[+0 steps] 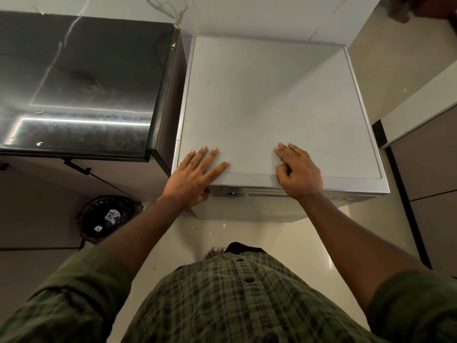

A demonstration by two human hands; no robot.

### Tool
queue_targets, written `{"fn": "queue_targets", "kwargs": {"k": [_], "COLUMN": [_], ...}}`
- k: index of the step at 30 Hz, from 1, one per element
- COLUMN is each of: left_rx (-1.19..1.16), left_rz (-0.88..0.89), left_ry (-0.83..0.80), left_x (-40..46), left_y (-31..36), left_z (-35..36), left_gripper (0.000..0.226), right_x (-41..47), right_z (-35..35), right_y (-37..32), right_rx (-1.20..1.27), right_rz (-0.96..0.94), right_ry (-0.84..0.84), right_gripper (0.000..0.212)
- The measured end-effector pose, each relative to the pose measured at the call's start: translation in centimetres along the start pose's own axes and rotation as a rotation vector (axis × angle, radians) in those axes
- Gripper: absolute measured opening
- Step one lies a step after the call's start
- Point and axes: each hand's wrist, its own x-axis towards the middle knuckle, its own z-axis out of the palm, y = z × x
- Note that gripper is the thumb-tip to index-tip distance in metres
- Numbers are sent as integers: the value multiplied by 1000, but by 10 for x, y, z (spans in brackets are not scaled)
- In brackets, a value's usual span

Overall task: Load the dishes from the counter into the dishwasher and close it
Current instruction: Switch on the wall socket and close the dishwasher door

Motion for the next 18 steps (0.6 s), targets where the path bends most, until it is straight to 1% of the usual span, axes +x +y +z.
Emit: {"fn": "queue_targets", "kwargs": {"k": [7, 11, 13, 15, 18], "left_rx": [-39, -122, -196, -266, -305], "left_rz": [7, -8, -53, -122, -197], "left_ry": [-8, 7, 12, 30, 116], "left_x": [0, 3, 3, 7, 27], "left_y": [-1, -3, 0, 7, 18], "left_z": [-1, -3, -6, -9, -15], "left_gripper": [115, 105, 94, 84, 70], "right_x": [0, 1, -1, -3, -5], "right_z": [2, 1, 2, 0, -18], "right_y": [0, 1, 5, 13, 30], "right_rx": [-6, 2, -7, -21, -70], "right_rz": [3, -10, -54, -141, -253], "right_ry": [13, 2, -33, -100, -284], "right_gripper": [43, 45, 47, 54, 73]}}
